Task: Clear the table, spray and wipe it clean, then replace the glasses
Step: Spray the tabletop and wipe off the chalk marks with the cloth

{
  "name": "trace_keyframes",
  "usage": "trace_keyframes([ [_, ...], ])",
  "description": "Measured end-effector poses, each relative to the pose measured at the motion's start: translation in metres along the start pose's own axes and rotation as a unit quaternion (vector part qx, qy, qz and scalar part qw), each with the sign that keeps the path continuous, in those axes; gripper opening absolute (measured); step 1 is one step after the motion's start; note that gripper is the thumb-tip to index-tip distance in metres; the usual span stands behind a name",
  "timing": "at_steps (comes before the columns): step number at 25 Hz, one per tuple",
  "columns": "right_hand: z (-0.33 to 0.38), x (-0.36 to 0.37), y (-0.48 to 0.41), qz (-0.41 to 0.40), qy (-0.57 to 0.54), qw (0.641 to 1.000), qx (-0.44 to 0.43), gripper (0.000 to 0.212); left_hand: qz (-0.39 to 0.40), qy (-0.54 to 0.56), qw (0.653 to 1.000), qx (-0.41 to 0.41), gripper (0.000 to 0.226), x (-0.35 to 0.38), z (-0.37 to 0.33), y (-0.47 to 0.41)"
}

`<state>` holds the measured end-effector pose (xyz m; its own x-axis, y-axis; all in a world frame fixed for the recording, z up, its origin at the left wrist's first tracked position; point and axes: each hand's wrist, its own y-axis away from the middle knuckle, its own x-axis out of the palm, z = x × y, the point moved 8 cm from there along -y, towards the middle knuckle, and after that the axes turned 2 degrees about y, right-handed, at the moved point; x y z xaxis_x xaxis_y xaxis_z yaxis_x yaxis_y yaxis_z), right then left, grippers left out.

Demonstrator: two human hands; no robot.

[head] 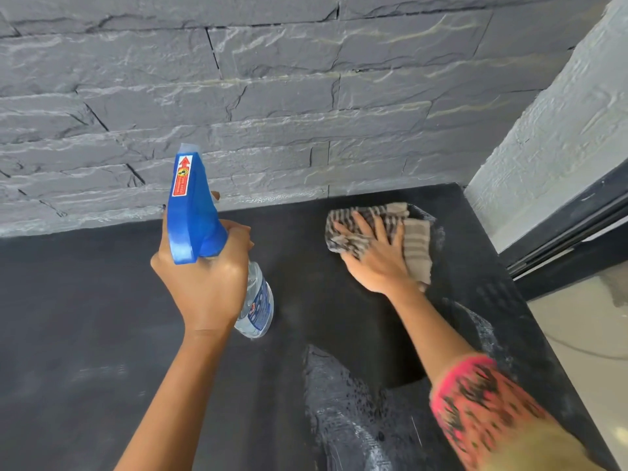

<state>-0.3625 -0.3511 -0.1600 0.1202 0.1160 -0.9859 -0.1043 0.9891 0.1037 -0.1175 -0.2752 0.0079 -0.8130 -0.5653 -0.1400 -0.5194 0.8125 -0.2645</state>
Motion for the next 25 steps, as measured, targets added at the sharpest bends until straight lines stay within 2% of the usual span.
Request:
trace_keyframes([
  [1, 0.017, 0.002, -0.011, 0.006, -0.004, 1.000, 0.003, 0.056, -0.001, 0.001, 1.000, -0.003, 0.029, 0.000, 0.001, 0.000],
  [3, 0.056, 0.010, 0.002, 0.021, 0.002, 0.999, -0.048, 0.058, -0.001, 0.001, 1.000, -0.008, 0.036, -0.001, 0.001, -0.002],
  [6, 0.094, 0.026, 0.094, 0.018, 0.015, 0.985, -0.170, 0.060, -0.004, 0.003, 1.000, -0.015, 0.032, -0.005, -0.003, 0.000],
  [9, 0.072, 0.039, 0.204, 0.004, 0.019, 0.973, -0.232, 0.065, -0.033, 0.003, 0.999, -0.028, 0.033, -0.024, -0.009, 0.021],
  [11, 0.023, 0.031, 0.229, -0.007, 0.025, 0.979, -0.202, 0.065, -0.025, -0.003, 0.999, -0.032, 0.042, -0.044, -0.017, 0.046],
  [13, -0.012, 0.020, 0.204, 0.009, 0.029, 0.991, -0.133, 0.062, -0.001, -0.007, 0.999, -0.039, 0.044, -0.063, -0.022, 0.068],
  [16, -0.004, 0.015, 0.157, 0.033, 0.005, 0.999, -0.013, 0.057, 0.003, -0.014, 0.998, -0.058, 0.037, -0.096, -0.030, 0.110],
  [17, 0.016, 0.018, 0.154, 0.041, -0.005, 0.999, -0.006, 0.058, 0.002, -0.013, 0.998, -0.053, 0.032, -0.105, -0.037, 0.124],
  [18, 0.039, 0.022, 0.161, 0.048, -0.008, 0.998, -0.028, 0.059, 0.003, -0.010, 0.999, -0.050, 0.028, -0.111, -0.044, 0.136],
  [21, 0.092, 0.038, 0.242, 0.063, 0.002, 0.980, -0.190, 0.060, 0.004, -0.003, 0.999, -0.043, 0.027, -0.127, -0.058, 0.164],
  [23, 0.081, 0.044, 0.305, 0.032, 0.023, 0.968, -0.248, 0.060, -0.001, -0.006, 0.999, -0.050, 0.027, -0.136, -0.056, 0.176],
  [25, 0.048, 0.043, 0.345, 0.004, 0.043, 0.964, -0.262, 0.061, -0.005, -0.016, 0.998, -0.056, 0.023, -0.141, -0.050, 0.187],
])
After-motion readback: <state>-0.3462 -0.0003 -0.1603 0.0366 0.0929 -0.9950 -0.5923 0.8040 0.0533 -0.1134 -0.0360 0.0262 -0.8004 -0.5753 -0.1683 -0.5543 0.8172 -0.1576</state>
